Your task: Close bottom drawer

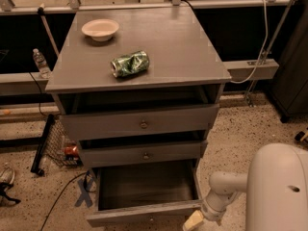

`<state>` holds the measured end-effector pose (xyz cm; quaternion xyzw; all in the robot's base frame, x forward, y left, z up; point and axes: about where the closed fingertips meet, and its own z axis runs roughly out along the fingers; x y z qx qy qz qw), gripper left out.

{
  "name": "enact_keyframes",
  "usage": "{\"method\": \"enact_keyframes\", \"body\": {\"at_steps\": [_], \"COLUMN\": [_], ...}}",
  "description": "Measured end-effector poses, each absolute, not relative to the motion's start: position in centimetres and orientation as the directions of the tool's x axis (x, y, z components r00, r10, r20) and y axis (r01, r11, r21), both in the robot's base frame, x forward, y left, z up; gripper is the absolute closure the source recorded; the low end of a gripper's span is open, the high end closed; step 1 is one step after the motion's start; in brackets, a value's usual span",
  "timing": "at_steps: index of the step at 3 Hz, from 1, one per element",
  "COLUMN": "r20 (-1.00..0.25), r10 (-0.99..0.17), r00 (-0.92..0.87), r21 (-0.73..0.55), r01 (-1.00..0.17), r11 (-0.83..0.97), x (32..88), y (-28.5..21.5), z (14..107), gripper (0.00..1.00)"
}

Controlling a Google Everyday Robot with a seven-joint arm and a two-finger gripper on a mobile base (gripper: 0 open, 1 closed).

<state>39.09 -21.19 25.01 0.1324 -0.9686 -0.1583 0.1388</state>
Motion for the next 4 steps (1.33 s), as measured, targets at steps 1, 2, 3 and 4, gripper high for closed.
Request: {"method": "enact_keyframes", "body": {"at_steps": [1,2,3,4], "r20": [0.249,0.252,0.237,0.237], "r10": [-0.266,-0.248,-0.275,-0.275], "r00": [-0.931,-0.935,-0.932,-0.932], "r21": [0.357,0.376,0.41,0.41], "r01": [-0.167,-0.141,-0.16,-0.16], "r11": [0.919,0.916,0.898,0.898], "x": [39.4,39.4,40.2,40.2], "y": [-21.3,-21.0,-18.6,-18.6], "z": [22.1,19.6,17.3,17.2], "gripper": [0.0,0.0,0.0,0.0]}}
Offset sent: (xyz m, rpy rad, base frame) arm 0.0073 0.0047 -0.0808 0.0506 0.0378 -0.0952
